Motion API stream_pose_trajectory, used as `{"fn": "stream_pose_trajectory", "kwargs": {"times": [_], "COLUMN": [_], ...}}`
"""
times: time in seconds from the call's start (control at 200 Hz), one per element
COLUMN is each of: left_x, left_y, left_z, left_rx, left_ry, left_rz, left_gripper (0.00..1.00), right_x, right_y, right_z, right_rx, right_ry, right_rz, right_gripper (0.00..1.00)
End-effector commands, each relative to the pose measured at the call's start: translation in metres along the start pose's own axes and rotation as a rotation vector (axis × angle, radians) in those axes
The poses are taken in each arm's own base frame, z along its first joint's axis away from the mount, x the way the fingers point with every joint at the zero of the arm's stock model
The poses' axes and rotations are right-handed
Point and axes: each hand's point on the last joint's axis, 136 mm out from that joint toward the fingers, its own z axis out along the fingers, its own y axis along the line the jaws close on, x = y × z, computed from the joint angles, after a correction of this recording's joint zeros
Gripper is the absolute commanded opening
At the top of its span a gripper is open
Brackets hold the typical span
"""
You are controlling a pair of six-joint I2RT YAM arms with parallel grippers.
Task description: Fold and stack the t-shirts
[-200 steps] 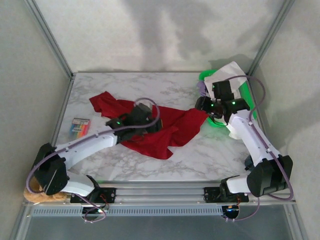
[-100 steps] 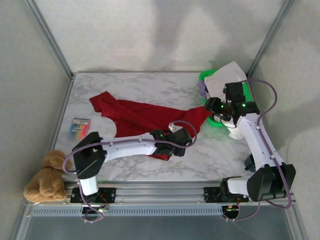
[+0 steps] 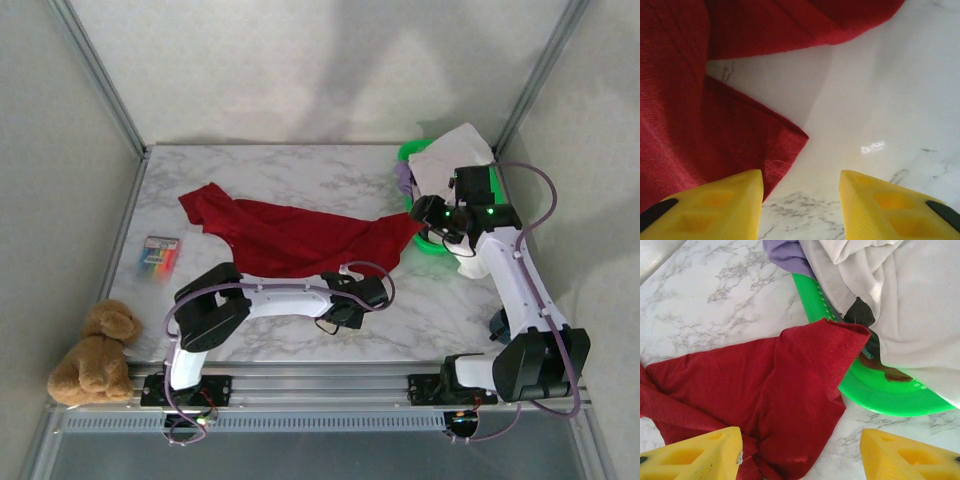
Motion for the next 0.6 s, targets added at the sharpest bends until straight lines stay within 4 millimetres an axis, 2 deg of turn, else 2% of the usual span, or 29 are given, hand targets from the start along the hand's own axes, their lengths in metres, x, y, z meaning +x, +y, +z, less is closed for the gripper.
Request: {"fn": "stream_pose_trajectory", "kwargs": {"times": [0.0,0.17,0.325,0.34,0.451,0.596], "left_x": [-0.006,-0.005,-0.001,-0.002,-0.014,-0.036], "left_y": [0.002,0.007,0.024,0.026,0.036,0.048], "left_z": [0.007,0.021,0.025,0.023,0.005,-0.034], "left_rx": [-0.041,-0.121,-0.193,-0.205,-0.225,-0.157], "left_ry": [-0.012,-0.008,-0.013,-0.020,-0.076,-0.175], "left_rz": [-0.026,-0.013,-0.004,-0.002,0.005,-0.065], "left_gripper": [0.39,0.28,0.02,0.00,0.00,0.00], "right_x": [-0.001,0.000,0.001,0.001,0.002,0.003], "right_y": [0.001,0.002,0.000,0.000,0.000,0.002], "right_z": [-0.004,-0.008,-0.012,-0.012,-0.013,-0.013], "right_rx": [-0.012,-0.016,-0.007,-0.005,-0.006,-0.020], "right_ry": [-0.007,-0.010,-0.015,-0.015,-0.016,-0.011], "right_rz": [0.007,0.001,-0.006,-0.007,-0.007,0.001], "right_gripper": [0.64,0.64,0.64,0.64,0.64,0.63]}}
